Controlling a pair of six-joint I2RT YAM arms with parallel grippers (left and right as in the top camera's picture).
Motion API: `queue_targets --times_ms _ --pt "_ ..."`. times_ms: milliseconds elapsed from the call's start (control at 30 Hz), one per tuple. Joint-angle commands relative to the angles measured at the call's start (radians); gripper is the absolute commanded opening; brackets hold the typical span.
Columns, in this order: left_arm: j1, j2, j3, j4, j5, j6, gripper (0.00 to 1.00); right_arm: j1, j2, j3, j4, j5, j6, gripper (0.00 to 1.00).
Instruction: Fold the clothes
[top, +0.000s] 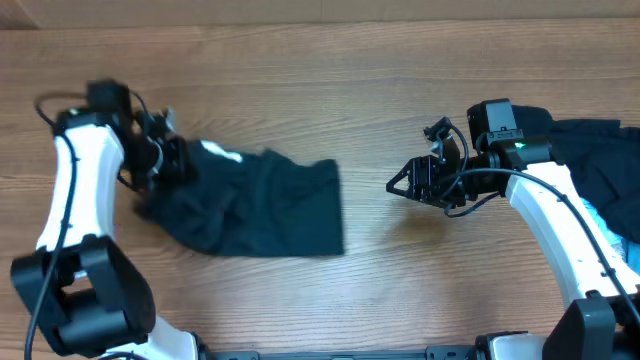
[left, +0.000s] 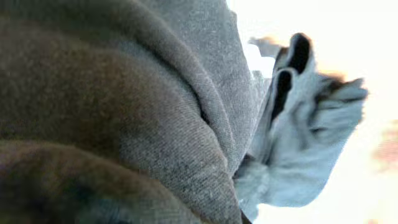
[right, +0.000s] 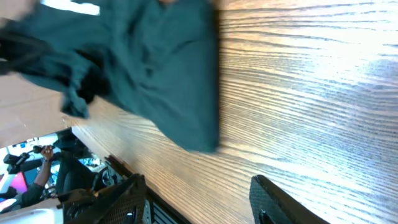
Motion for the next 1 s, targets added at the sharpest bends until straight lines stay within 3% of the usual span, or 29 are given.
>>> queue_targets --times_ms 0,267,367,467,633,800,967 --pt "-0.077 -0.027 0.149 -0.066 -0.147 -0.047 0.06 0.001 -0.017 0.012 0.007 0.006 -0.012 0.58" --pt "-0.514 -0.001 0.165 -0.049 -0.497 -0.387 0.09 0.001 -0.017 0.012 0.005 0.006 -0.034 0.57" --pt "-0.650 0.072 0.165 -0.039 -0.655 -0.518 0.15 0.001 -0.017 0.012 -0.008 0.006 -0.034 0.57" --pt "-0.686 0.175 0.165 -0.032 -0.652 -0.554 0.38 0.001 -0.017 0.012 -0.018 0.005 -0.037 0.57" --pt "-0.686 0.213 0.196 -0.042 -0.583 -0.553 0.57 0.001 -0.017 0.012 -0.025 0.006 -0.060 0.57" --pt "-0.692 0.211 0.396 -0.044 -0.451 -0.480 0.60 0.001 -0.017 0.012 -0.023 0.006 -0.060 0.57" --pt "-0.674 0.209 0.441 -0.091 -0.450 -0.471 0.66 0.023 -0.017 0.012 -0.042 0.000 -0.078 0.54"
